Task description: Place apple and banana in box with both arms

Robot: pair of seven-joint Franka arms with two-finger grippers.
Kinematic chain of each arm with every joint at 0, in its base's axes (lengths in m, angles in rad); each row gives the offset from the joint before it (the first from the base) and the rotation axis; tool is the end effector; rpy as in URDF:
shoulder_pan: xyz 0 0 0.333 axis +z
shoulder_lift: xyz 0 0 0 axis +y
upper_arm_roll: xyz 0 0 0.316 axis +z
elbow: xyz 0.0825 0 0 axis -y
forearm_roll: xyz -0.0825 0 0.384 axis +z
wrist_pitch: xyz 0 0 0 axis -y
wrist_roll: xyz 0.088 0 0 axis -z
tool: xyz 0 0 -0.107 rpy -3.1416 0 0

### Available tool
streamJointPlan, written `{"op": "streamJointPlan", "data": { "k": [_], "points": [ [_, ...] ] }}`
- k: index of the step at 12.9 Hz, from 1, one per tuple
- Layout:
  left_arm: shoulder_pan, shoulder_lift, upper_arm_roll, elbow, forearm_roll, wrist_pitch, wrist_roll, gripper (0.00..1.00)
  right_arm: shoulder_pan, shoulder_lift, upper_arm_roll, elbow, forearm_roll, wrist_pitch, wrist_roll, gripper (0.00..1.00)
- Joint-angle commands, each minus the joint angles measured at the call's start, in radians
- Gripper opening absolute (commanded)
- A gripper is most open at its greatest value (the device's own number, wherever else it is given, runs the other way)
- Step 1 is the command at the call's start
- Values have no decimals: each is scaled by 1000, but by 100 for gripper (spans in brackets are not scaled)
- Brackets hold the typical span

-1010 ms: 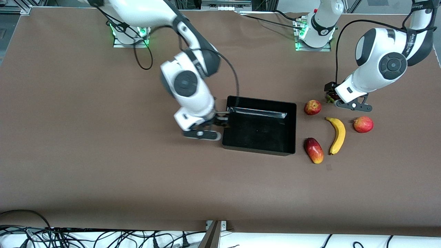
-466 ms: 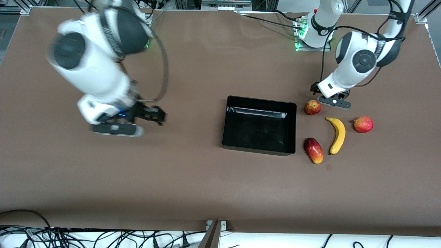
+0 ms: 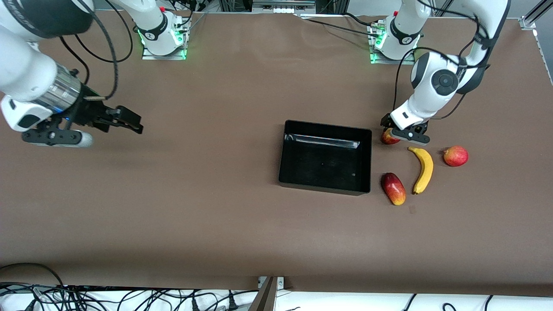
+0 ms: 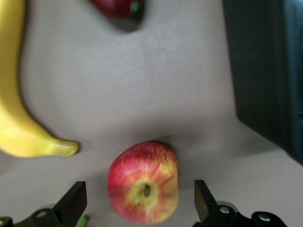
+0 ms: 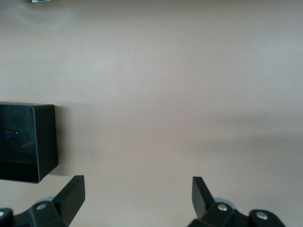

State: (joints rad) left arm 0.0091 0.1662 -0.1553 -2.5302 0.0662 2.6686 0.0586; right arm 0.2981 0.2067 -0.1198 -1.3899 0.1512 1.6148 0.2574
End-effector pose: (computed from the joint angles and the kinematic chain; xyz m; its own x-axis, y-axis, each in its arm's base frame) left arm 0.4532 -0.0709 0.2115 0.9655 -0.2592 -0.0253 -0.2594 -0.9658 -0.0016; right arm 0.6071 0.1333 0.5941 0.9967 -0.0806 -0.0135 -0.0816 -0.9885 -0.1270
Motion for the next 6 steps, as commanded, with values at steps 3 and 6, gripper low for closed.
{"op": "streamJointPlan", "data": {
  "k": [3, 6],
  "points": [
    [11, 52, -4, 5, 4, 22, 9, 31, -175, -26, 180, -32, -59, -4, -17, 100],
    [9, -2, -4, 8, 4, -28, 7, 7, -175, -20, 177, -29, -78, -6, -13, 100]
  ]
}}
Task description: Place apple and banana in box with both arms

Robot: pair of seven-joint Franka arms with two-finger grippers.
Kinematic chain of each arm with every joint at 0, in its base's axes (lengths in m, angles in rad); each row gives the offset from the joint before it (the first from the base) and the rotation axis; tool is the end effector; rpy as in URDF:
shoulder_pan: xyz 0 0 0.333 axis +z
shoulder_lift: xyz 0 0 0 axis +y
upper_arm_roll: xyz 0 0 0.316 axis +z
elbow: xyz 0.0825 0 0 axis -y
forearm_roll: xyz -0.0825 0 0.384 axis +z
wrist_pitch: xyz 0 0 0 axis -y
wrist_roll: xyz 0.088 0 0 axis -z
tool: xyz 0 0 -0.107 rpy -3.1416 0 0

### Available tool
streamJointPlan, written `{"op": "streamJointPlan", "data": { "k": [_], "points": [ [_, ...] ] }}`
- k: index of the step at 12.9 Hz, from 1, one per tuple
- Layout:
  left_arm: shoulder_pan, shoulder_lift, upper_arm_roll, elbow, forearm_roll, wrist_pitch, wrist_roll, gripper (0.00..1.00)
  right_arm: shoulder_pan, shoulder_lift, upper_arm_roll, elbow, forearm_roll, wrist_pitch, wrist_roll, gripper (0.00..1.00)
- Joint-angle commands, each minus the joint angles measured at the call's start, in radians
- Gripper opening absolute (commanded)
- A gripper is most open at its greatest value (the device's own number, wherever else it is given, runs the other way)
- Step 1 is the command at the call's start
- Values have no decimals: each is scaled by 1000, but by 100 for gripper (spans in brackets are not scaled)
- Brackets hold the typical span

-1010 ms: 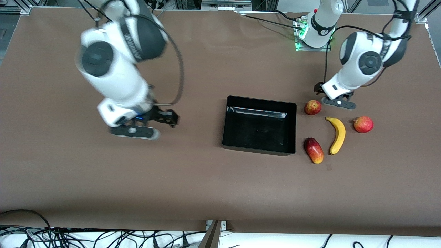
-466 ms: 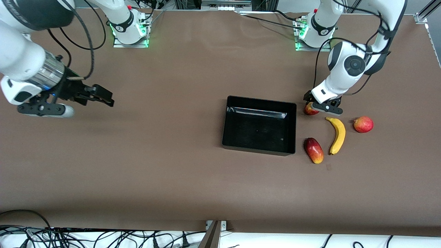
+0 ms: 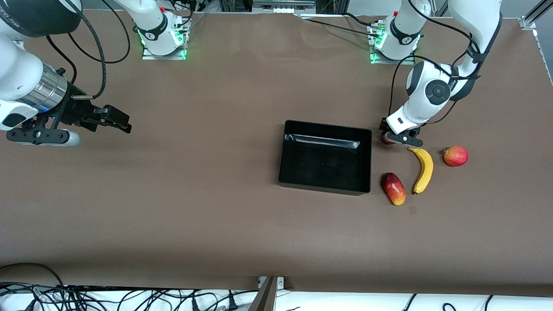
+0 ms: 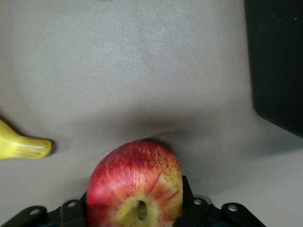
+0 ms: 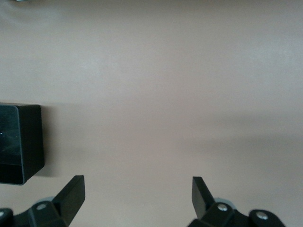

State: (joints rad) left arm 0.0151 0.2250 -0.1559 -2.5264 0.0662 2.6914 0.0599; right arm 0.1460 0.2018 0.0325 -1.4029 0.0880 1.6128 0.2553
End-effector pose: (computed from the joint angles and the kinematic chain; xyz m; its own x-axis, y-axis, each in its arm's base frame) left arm 0.4498 -0.0692 0.1881 0.9653 -0.2553 -0.0553 -0.2550 -0.9669 0.0126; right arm 0.6085 0.1169 0.5897 0.9967 -0.0800 -0.0161 -0.0811 -0.9923 -0.0933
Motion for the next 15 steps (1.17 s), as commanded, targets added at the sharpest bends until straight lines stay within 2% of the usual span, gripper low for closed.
{"op": "streamJointPlan", "data": {
  "k": [1, 3, 5, 7, 8, 9, 12, 15],
  "points": [
    [2, -109, -7, 18, 4, -106, 5, 7, -23, -13, 23, -16, -17, -4, -10, 100],
    [5, -183, -7, 101, 4, -303, 8, 7, -22, -10, 23, -16, -94, -2, -18, 100],
    [2, -203, -8, 277, 3, -579, 2, 6, -8, -10, 24, -19, -113, -8, -21, 100],
    [-30, -155, -26, 504, -23, -830, -41, 6, -8, 4, 24, -21, -110, -69, -16, 100],
    [-38, -116, -39, 576, -78, -875, -101, 6, -8, 10, 24, -19, -109, -73, -16, 100],
    [-59, -80, -42, 609, -118, -878, -173, 6, -6, 16, 27, -18, -106, -71, -18, 100],
    [-142, 35, -47, 615, -132, -790, -380, 6, -5, 18, 30, -11, -99, -71, -18, 100],
    [-202, 141, -45, 604, -129, -592, -485, 6, -6, 18, 29, -10, -108, -70, -24, 100]
  ]
}}
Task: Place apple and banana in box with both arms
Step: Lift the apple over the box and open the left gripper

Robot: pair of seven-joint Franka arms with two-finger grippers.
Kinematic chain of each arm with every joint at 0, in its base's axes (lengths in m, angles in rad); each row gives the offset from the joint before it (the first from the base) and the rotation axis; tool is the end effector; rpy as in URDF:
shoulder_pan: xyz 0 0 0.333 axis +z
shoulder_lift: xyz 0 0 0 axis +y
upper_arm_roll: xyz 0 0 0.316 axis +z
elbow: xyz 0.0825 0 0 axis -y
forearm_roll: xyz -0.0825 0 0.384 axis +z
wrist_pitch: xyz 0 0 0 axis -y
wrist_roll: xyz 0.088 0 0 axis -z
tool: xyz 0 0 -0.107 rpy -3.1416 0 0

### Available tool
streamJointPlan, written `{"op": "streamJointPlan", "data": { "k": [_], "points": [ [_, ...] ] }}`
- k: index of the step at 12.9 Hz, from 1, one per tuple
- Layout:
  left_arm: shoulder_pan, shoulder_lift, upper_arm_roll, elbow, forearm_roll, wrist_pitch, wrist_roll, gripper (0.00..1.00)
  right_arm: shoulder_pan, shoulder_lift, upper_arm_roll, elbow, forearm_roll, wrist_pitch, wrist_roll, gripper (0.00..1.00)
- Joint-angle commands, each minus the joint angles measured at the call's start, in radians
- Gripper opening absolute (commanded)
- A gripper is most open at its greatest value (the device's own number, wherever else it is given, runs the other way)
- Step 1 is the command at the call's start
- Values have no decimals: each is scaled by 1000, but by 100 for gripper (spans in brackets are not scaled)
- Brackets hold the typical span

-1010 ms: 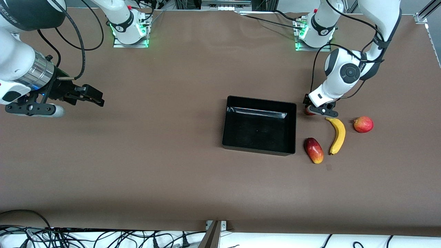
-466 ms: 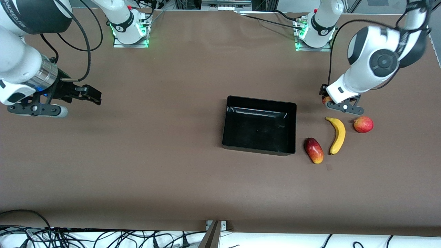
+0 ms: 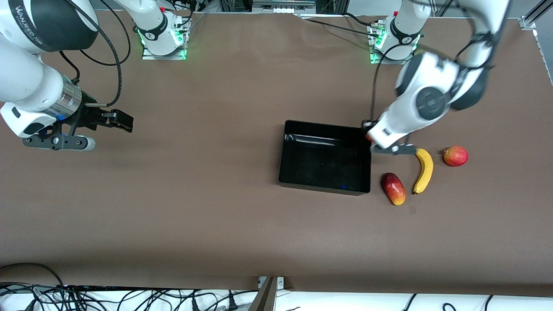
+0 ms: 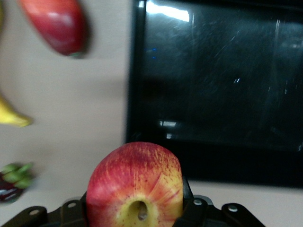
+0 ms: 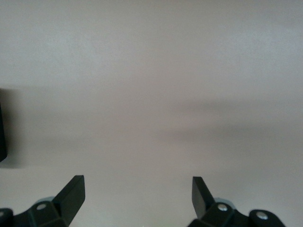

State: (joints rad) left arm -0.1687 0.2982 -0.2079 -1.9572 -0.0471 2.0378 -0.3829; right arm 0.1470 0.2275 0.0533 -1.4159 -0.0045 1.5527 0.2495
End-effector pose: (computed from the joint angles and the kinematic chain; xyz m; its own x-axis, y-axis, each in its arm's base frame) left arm 0.5439 -0.2137 0.3122 0.9721 0.0322 -0.2323 0.0358 -0.9993 0.0112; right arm 0.6069 0.1190 0.5623 0.9947 -0.0504 -0.0893 -0.0492 -0.9987 0.0150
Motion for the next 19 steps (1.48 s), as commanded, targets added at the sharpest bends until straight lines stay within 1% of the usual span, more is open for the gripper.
{"op": "streamJointPlan", "data": {
  "k": [1, 4, 6, 7, 8, 9, 12, 13, 15, 16, 18, 19],
  "points": [
    [-18, 100, 7, 35, -16, 109, -50, 7, -10, -8, 8, 3, -14, -11, -24, 100],
    [-41, 163, 7, 24, -16, 145, -57, 7, -12, 3, 3, 11, -14, 6, -25, 100],
    [-57, 205, 7, 26, -16, 145, -76, 12, -7, 1, 7, 11, -3, 20, -71, 100],
    [-58, 211, 7, 30, -16, 148, -83, 36, -10, -2, 3, 11, 7, 18, -75, 100],
    [-60, 219, 7, 31, -16, 169, -85, 69, -10, -8, 0, 11, 27, 17, -75, 100],
    [-61, 219, 7, 31, -14, 177, -86, 100, -12, -10, 0, 12, 32, 15, -75, 100],
    [-58, 197, 7, 35, -14, 165, -88, 100, -10, -14, 0, 12, 52, 20, -73, 100],
    [-54, 178, 7, 38, -16, 142, -88, 100, -10, -14, 2, 12, 64, 21, -73, 100],
    [-43, 118, 16, 73, -16, 44, -88, 100, -10, -14, 2, 35, 61, 30, -78, 100],
    [-29, 92, 21, 114, -14, -29, -87, 100, -10, -20, 3, 37, 52, 26, -75, 100],
    [30, 87, 21, 258, -7, -234, -71, 100, -12, -25, -7, 40, 49, 23, -75, 100],
    [59, 91, 22, 320, -1, -325, -54, 100, -12, -33, -32, 41, 52, 23, -75, 100]
  ]
}}
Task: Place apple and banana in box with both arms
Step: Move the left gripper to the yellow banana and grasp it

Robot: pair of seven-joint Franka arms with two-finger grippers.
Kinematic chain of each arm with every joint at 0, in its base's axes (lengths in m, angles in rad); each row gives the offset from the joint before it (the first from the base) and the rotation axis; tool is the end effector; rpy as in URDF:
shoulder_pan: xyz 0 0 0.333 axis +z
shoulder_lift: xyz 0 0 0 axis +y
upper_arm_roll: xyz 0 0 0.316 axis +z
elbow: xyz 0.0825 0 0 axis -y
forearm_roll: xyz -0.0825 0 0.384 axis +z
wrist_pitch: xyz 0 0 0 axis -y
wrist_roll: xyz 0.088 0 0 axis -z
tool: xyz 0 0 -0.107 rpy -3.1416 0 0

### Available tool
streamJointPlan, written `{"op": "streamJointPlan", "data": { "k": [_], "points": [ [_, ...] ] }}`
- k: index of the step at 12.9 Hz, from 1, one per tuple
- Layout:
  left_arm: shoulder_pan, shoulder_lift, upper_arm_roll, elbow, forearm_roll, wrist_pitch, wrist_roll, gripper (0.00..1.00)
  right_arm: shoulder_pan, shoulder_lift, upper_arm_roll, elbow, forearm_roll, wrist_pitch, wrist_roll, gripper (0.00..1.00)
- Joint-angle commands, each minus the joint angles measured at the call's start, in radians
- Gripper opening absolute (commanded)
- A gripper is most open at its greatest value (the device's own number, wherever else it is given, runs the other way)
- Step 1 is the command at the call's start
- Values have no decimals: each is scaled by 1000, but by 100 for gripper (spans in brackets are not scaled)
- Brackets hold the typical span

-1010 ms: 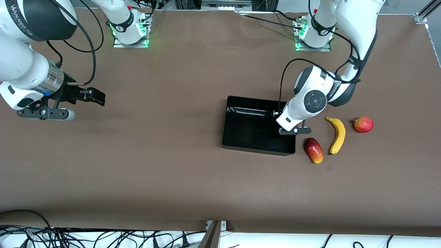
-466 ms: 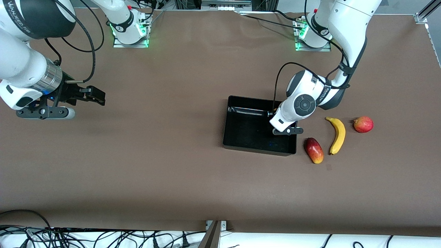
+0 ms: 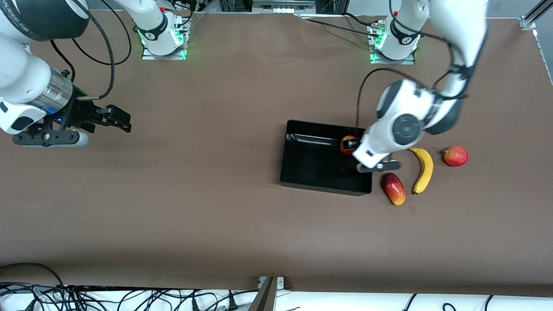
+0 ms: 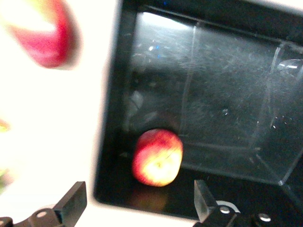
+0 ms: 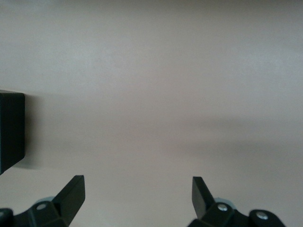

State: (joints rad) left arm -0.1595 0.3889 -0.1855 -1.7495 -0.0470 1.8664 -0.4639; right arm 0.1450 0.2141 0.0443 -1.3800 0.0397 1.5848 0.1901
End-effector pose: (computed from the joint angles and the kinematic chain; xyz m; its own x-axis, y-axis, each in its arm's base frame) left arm 0.5855 -0.2052 0.3346 0.9485 0.1393 -0.2846 0.1394 -0.9900 -0.0199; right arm 0.6092 0.1179 0.5902 0.9998 -0.0021 -0.0182 -0.0029 -0.9989 -0.0465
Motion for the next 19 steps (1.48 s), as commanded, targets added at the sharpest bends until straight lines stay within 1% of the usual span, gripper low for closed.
{"op": "streamJointPlan", "data": {
  "k": [1, 3, 4, 5, 6, 7, 8, 9, 10, 11, 12, 13, 14, 15, 16, 17, 19],
  "points": [
    [89, 2, 0, 126, 31, -185, 95, 100, -10, -21, -38, 6, 8, -11, -14, 100],
    [159, 13, 0, 127, 149, -174, 320, 100, -10, -92, -44, 15, 8, -19, -15, 100],
    [204, 34, 0, 122, 203, -147, 405, 100, -10, -117, -40, 15, 12, -19, -11, 100],
    [251, 57, 0, 119, 241, -104, 509, 100, -10, -119, -40, 12, 11, -22, -12, 100],
    [296, 97, 0, 119, 246, -58, 641, 100, -10, -108, -38, 7, 9, -31, -8, 100],
    [326, 122, 0, 110, 248, -12, 722, 100, -7, -99, -37, -13, 8, -41, -3, 100],
    [346, 136, 0, 69, 249, 57, 757, 100, -4, -78, -34, -19, 6, -31, -3, 100],
    [392, 137, 0, -3, 253, 173, 764, 100, 7, -59, -31, -14, 5, -22, -3, 100],
    [414, 142, 0, -87, 254, 314, 793, 100, 17, -48, -31, -14, 5, 0, -6, 100],
    [422, 145, 0, -146, 256, 414, 807, 100, 22, -44, -31, -14, 5, 18, -14, 100],
    [420, 153, 0, -162, 256, 434, 808, 85, 34, -36, -31, -14, -12, 32, -12, 100],
    [420, 175, -2, -168, 256, 441, 804, 67, 34, -33, -31, -14, -35, 49, -14, 100],
    [419, 182, -2, -168, 256, 441, 804, 54, 34, -32, -31, -17, -52, 58, -11, 100],
    [420, 185, -2, -168, 256, 442, 804, 37, 34, -16, -32, -19, -61, 64, -11, 100],
    [420, 185, -3, -168, 257, 442, 807, 16, 30, -12, -34, -19, -63, 66, -11, 100],
    [419, 180, -6, -168, 257, 441, 811, 0, 30, -5, -35, -19, -64, 66, -12, 100],
    [414, 133, -11, -168, 257, 424, 808, 0, 21, 7, -38, -21, -64, 64, -17, 100]
  ]
}}
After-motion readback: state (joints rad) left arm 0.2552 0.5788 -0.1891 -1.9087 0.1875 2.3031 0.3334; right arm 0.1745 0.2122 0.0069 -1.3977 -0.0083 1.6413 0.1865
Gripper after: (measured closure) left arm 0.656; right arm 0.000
